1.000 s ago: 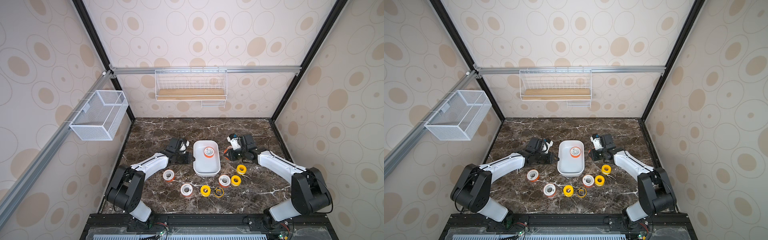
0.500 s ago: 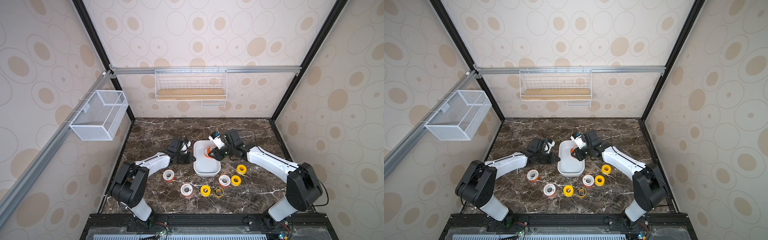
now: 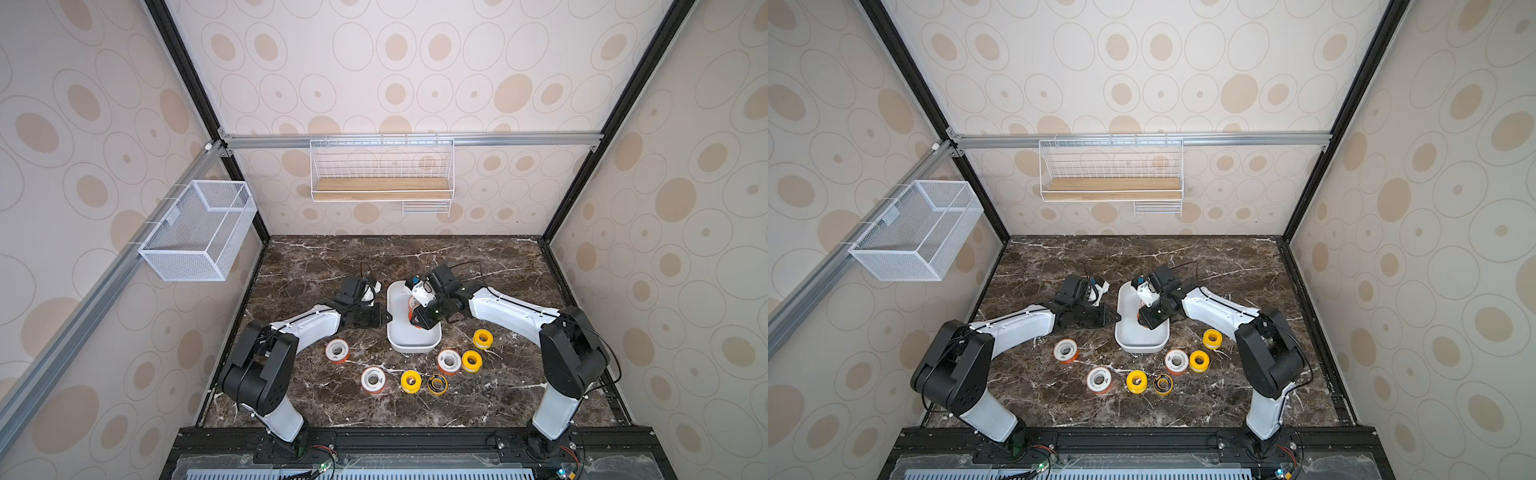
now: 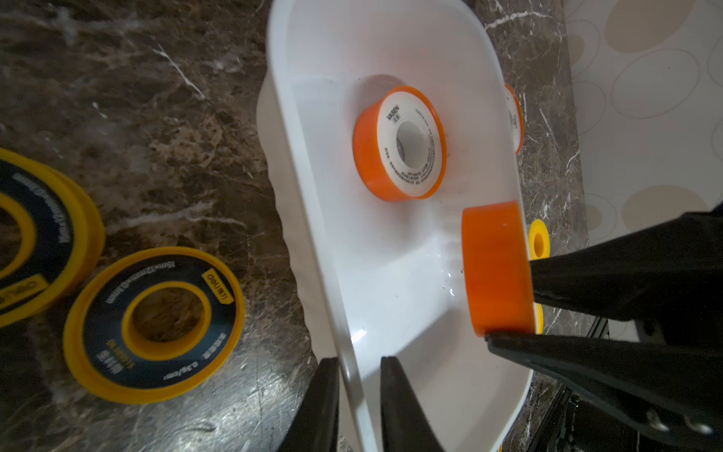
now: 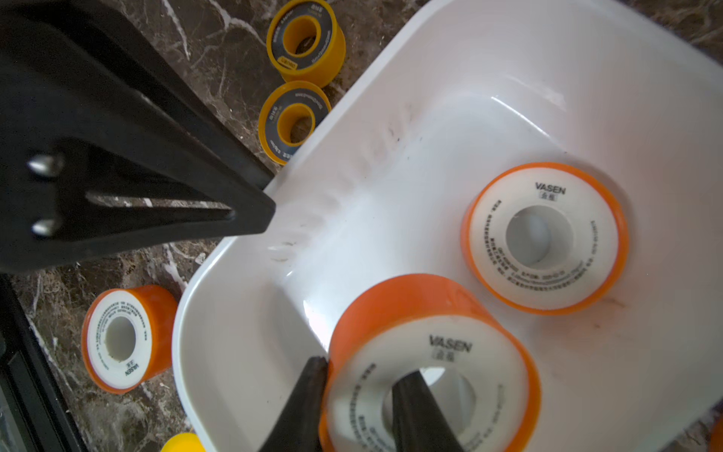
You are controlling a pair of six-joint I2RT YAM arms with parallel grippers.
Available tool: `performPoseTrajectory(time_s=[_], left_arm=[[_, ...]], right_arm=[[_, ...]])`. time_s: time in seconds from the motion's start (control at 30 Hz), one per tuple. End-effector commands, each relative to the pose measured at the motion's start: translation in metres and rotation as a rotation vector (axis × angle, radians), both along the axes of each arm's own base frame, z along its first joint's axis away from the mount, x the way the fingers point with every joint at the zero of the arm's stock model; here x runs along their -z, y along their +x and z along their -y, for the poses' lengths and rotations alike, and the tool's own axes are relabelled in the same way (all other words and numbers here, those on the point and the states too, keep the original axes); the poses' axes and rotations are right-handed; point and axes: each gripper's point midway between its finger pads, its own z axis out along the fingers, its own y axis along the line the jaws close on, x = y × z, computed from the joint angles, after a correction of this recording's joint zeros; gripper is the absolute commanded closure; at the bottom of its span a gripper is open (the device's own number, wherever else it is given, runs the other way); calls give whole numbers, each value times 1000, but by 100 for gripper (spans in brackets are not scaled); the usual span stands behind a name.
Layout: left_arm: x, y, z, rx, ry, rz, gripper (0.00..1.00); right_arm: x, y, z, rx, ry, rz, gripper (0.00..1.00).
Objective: Put the sealing tape into the storage box
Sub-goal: Place the sealing tape in the storage box.
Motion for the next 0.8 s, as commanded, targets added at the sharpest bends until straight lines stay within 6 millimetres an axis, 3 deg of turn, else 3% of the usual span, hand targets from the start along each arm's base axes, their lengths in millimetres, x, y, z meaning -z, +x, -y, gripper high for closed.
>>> performPoseTrajectory(time_s=[0.0, 0.77], left_arm=[[-2, 2, 4, -10, -26, -6, 77], [5, -2, 4, 3, -13, -32, 75]], right_arm=[[6, -2, -2, -23, -40, -5, 73], [45, 16, 10, 54, -210, -11, 71]])
